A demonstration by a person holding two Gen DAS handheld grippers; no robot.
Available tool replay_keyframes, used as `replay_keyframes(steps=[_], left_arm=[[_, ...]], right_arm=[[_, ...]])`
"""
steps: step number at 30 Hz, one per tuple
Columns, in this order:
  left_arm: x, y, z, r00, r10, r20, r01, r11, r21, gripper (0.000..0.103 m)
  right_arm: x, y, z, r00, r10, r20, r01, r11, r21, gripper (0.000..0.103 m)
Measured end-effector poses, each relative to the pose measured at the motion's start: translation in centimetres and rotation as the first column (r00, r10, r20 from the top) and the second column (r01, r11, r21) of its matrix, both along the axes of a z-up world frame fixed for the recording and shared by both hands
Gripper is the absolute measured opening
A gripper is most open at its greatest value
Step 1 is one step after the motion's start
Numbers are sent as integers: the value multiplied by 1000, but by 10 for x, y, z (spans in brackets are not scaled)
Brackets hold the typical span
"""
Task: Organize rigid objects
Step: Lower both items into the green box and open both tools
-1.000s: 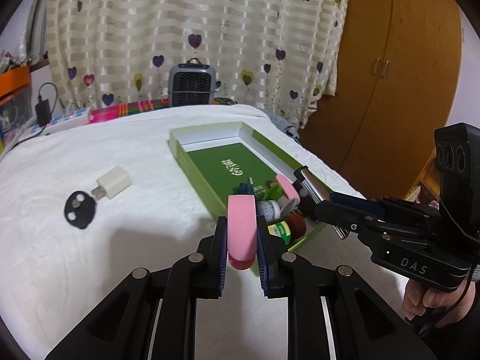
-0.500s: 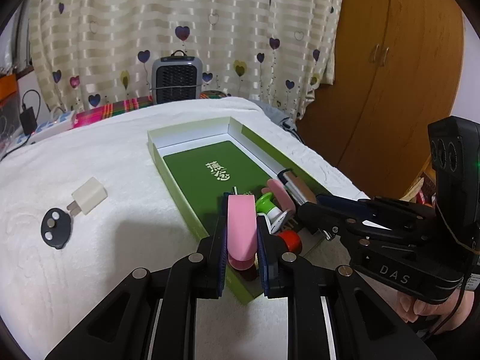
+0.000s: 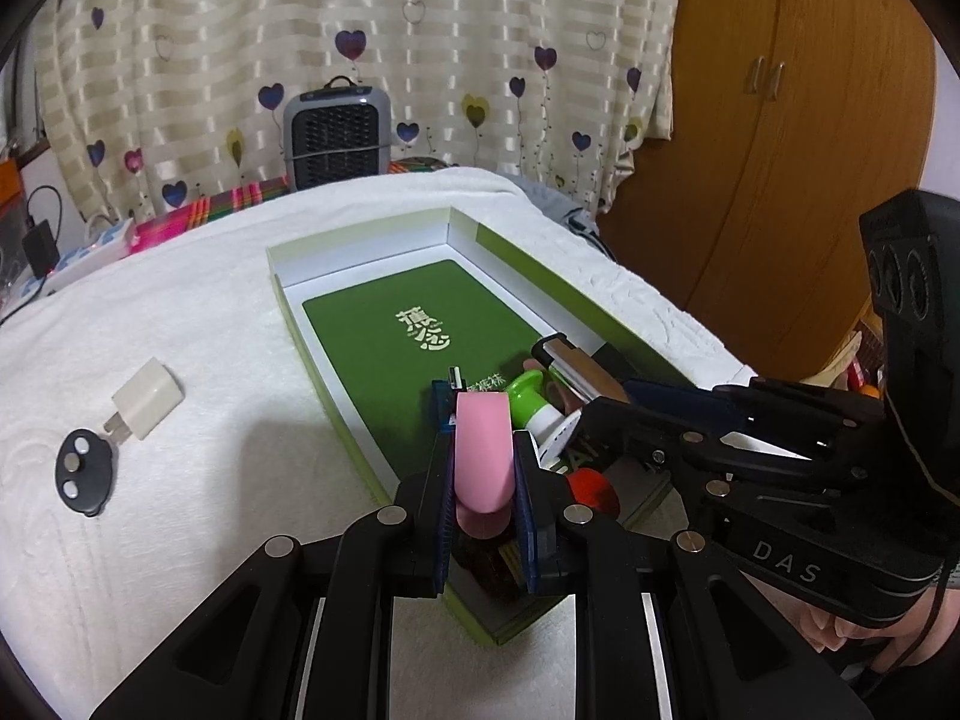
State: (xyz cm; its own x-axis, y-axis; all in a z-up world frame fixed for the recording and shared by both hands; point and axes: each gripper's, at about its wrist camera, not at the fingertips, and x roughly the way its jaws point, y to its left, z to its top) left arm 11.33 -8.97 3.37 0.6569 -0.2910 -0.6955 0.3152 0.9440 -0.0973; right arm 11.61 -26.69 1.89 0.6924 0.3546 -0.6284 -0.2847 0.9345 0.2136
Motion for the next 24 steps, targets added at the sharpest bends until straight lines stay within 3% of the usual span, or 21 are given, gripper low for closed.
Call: replay_keyframes(steps=[17, 19, 24], left_arm=[[7, -3, -1, 1000, 21, 15, -21, 1000, 11, 17], [5, -3, 2, 999, 27, 35, -28, 999, 19, 17], [2, -1, 6, 998, 31, 48, -32, 999, 15, 17]], right_arm=[[9, 8, 1, 1000, -3, -16, 2, 998, -67, 24], [4, 11, 3, 1000, -1, 6, 2, 996, -86, 32], [-4, 10, 14, 999, -19, 43, 23, 995, -96, 38]])
